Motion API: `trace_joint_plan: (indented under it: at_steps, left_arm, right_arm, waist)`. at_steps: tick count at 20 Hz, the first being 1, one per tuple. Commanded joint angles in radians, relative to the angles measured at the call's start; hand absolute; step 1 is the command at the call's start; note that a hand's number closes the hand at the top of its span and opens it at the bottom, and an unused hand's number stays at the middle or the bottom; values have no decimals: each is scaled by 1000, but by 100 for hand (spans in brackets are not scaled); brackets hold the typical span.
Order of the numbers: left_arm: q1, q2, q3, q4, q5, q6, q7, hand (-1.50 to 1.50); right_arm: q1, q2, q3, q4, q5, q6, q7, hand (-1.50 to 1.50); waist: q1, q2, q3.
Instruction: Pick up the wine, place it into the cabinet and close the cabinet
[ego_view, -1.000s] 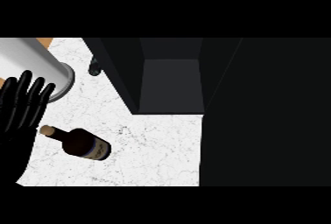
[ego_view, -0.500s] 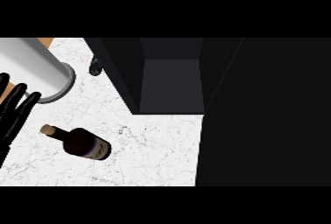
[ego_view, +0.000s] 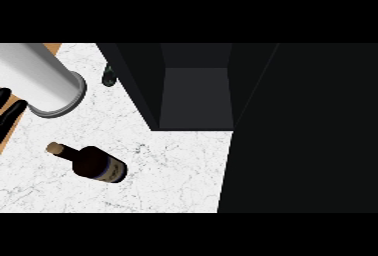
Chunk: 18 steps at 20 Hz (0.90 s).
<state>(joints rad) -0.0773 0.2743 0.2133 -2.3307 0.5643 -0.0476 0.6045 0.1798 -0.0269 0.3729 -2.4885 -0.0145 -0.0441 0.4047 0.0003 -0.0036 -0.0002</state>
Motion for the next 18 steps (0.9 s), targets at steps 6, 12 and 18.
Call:
trace_joint_plan:
  at_steps: [6,12,18]
  left_arm:
    - [-39,-2,-3,-63,6,44,57,-150]
    - [37,-24,19,-51,-2,2,15,-150]
    - [70,-8,62,35,33,-77,-23,-150]
  right_arm:
    - [-133,1,76,-154,150,-117,244,-150]
    - [-117,-43,64,-173,124,-128,220,-150]
    - [-97,-83,99,-211,146,-161,237,-150]
  waist:
    - [-3,0,-1]
    - [-2,-1,-1]
    - [-6,-2,-2]
